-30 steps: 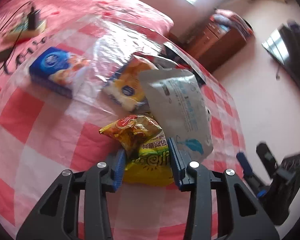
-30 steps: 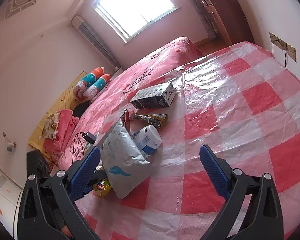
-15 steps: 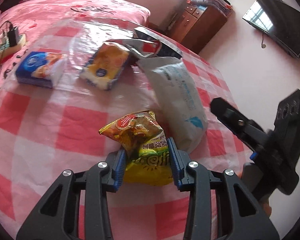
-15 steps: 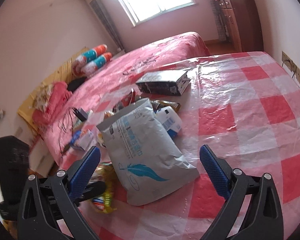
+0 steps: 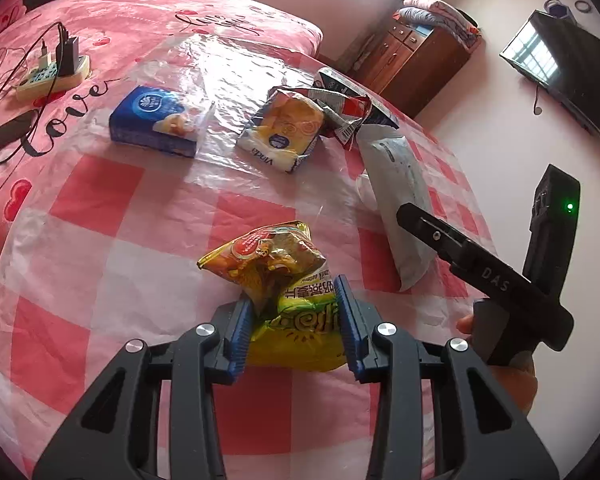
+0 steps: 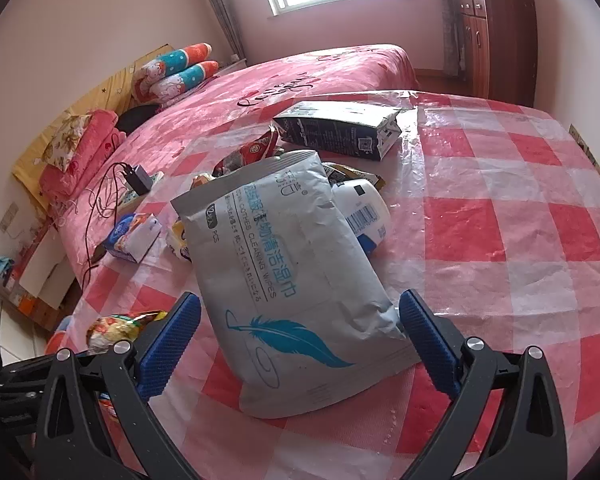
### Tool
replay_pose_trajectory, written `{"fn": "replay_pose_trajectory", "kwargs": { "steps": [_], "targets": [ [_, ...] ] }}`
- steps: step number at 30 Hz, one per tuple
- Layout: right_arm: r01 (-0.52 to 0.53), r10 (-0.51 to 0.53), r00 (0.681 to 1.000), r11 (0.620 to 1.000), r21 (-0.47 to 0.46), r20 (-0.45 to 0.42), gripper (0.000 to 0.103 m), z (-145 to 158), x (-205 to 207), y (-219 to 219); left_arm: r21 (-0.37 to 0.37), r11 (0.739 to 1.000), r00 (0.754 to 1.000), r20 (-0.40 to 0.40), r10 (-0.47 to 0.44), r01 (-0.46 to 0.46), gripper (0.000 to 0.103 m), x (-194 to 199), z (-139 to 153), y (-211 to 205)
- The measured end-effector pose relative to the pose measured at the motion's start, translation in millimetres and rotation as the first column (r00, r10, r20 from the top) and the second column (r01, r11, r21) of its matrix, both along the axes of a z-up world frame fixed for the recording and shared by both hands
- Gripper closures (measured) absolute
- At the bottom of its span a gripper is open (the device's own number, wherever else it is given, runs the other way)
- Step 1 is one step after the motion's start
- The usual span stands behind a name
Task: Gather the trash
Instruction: 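Close the right tool on the grey feather-print bag while the left tool holds the chip bag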
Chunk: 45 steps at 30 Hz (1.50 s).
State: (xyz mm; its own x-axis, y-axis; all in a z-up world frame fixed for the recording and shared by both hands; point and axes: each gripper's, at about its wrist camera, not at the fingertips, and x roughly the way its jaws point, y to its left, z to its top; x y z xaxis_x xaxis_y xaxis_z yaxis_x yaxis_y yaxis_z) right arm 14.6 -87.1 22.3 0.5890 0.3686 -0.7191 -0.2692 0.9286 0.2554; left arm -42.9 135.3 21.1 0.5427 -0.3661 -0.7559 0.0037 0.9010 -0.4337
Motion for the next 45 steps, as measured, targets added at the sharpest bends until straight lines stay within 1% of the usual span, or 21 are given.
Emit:
{"fn": "replay_pose_trajectory", "kwargs": {
  "steps": [4,8,14,17,24,32,36,45],
  "targets": [
    [-0.001,0.001,1.0,0.999,-0.045,0.004,0.005,-1,0,5,-0.017,1.0,1.0,0.0,0.004,-0.004,0.063,-3,-2,5],
    [-0.001,0.001,1.0,0.998,-0.063,0.005,0.005,0,-1,8,-0.027,1.0,1.0,0.0,0.002,-0.002,0.063,-3,-2,6],
    [-0.003,0.005,1.0,0.995,-0.097,0.025,0.014,1,-5,13,-0.041,0.999,1.0,0.004,-0.002,0.002,0.063,-5,-3,7],
    [-0.012,0.015,0.999,0.995,-0.097,0.032,0.017,2,-6,13,-0.047,0.999,1.0,0.009,0.0,0.001,0.063,-7,-2,8],
    [-0.026,0.028,0.999,0.998,-0.063,0.036,0.019,3,-9,9,-0.051,0.999,1.0,0.03,0.001,0.0,0.063,-15,3,13],
    [-0.01,0.008,0.998,0.999,0.038,0.059,0.02,9,-21,-6,-0.06,0.998,0.999,0.034,-0.004,0.006,0.063,-25,2,17],
    [-0.005,0.0,0.998,0.997,0.082,0.057,0.024,10,-27,-11,-0.067,0.998,0.999,0.042,-0.011,0.013,0.063,-30,4,19],
    [-0.008,0.003,0.998,0.997,0.073,0.059,0.026,11,-39,-5,-0.087,0.996,0.998,0.054,-0.018,0.023,0.063,-41,6,30]
  ]
}}
